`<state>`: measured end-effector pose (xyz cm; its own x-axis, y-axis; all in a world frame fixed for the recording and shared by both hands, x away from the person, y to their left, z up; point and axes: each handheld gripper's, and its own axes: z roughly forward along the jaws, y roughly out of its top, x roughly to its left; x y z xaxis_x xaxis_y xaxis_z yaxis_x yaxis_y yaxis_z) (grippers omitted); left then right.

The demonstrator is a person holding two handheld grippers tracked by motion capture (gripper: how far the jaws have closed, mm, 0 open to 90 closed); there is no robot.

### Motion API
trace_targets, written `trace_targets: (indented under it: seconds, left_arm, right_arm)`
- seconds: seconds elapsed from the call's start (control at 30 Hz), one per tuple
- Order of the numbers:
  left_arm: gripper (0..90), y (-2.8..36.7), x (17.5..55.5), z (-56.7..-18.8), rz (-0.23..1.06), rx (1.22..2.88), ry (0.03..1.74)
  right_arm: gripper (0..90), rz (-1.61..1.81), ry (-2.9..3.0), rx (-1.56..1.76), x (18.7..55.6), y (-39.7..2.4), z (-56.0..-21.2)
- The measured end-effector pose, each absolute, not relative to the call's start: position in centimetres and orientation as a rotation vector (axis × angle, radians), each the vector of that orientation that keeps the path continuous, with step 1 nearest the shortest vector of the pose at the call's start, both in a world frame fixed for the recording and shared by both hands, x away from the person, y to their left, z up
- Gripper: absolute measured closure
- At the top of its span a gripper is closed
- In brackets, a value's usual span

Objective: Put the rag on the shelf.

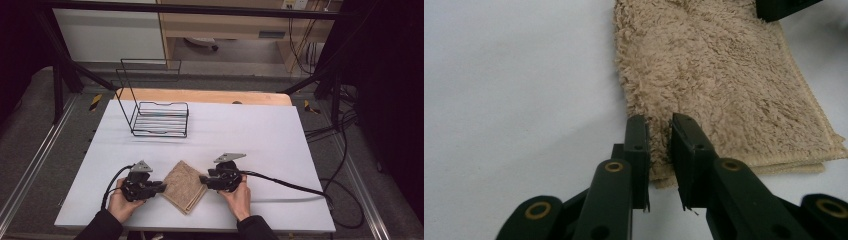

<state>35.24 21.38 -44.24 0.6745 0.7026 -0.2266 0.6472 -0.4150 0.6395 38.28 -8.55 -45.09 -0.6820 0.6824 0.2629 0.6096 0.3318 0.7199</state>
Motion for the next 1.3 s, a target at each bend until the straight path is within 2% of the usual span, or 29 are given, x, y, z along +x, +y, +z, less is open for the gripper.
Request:
trace_targets:
  seconds: [0.17,0.5,0.73,0.8,0.97,1.07,1.1,1.13,1.23,1.3]
  left_arm:
    - [79.3,21.4,35.2,-44.1,0.105,2.166,1.03]
    - [82.7,21.6,35.1,-43.9,0.099,2.157,1.039]
    - [83.5,21.8,34.3,-43.2,0.102,2.141,1.065]
    - [83.1,21.5,33.5,-43.2,0.147,2.147,1.072]
    - [81.3,21.4,33.3,-43.4,0.163,2.148,1.085]
    - [71.1,21.6,33.6,-43.3,0.173,2.147,1.089]
    - [66.6,21.7,33.8,-43.1,0.188,2.144,1.089]
    - [59.9,21.8,34.5,-42.4,0.246,2.13,1.088]
    - [43.8,22.0,35.9,-41.4,0.313,2.088,1.089]
    - [37.2,22.1,36.5,-41.1,0.32,2.077,1.087]
  right_arm:
    - [60.4,1.269,2.514,1.212,37.9,-8.5,-45.3]
    - [82.6,1.307,2.544,1.277,37.4,-8.2,-45.5]
    - [84.9,1.378,2.531,1.234,38.2,-8.2,-44.5]
    - [85.0,1.363,2.531,1.181,38.7,-7.7,-44.2]
    - [84.3,1.312,2.541,1.132,39.8,-6.7,-44.3]
    - [81.0,1.286,2.537,1.104,40.1,-6.4,-45.1]
    - [77.3,1.279,2.529,1.085,40.0,-6.4,-45.2]
    - [75.2,1.276,2.519,1.074,39.9,-6.5,-45.1]
    - [63.8,1.29,2.485,1.072,39.7,-6.9,-44.2]
    - [53.7,1.32,2.455,1.072,39.6,-7.3,-43.6]
